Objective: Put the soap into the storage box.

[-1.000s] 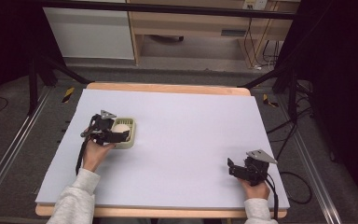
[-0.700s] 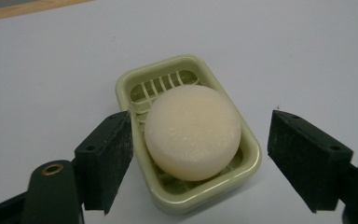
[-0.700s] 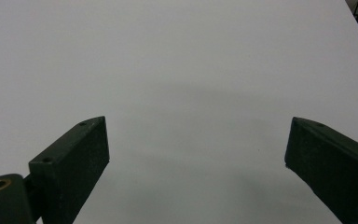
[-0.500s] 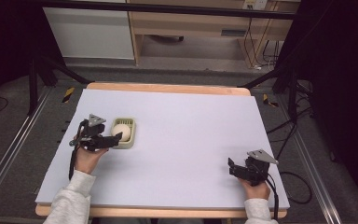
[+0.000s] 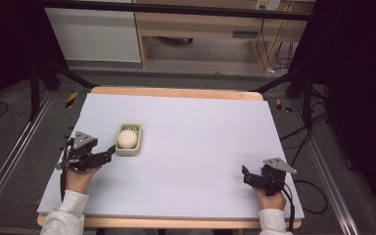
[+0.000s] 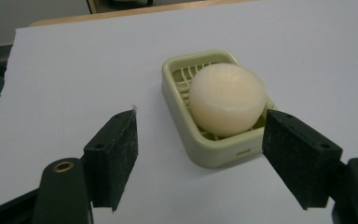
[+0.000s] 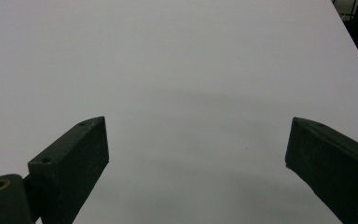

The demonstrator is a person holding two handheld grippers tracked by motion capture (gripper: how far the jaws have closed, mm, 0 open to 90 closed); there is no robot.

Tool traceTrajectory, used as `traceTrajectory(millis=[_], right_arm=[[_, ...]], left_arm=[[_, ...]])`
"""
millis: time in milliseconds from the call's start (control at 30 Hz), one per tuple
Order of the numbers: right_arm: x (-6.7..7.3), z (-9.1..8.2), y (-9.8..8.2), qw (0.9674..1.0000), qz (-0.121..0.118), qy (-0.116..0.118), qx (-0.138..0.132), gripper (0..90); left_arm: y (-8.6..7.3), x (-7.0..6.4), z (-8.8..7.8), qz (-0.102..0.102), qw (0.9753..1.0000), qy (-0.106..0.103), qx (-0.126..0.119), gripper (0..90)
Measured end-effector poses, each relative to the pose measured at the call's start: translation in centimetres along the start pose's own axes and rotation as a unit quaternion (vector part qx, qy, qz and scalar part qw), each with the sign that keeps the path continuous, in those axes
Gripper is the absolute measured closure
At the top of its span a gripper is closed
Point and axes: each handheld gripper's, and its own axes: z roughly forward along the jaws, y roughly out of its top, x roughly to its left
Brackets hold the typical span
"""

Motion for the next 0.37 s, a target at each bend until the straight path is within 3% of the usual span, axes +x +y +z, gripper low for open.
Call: traceTrajectory(millis=[233,367], right_arm=[[-0.5,-0.1,-0.2,0.9999,0.016,0.002,-0.002,6.6],[-0.5,-0.2,-0.2,0.9998,0.018,0.004,-0.006,6.5]], left_arm=[[-2.7,1.0,-0.4,0.006,0.9998,0.009,0.018,27.5],[-3.7,1.6,-0.6,0.008,0.9998,0.010,0.015,27.4]])
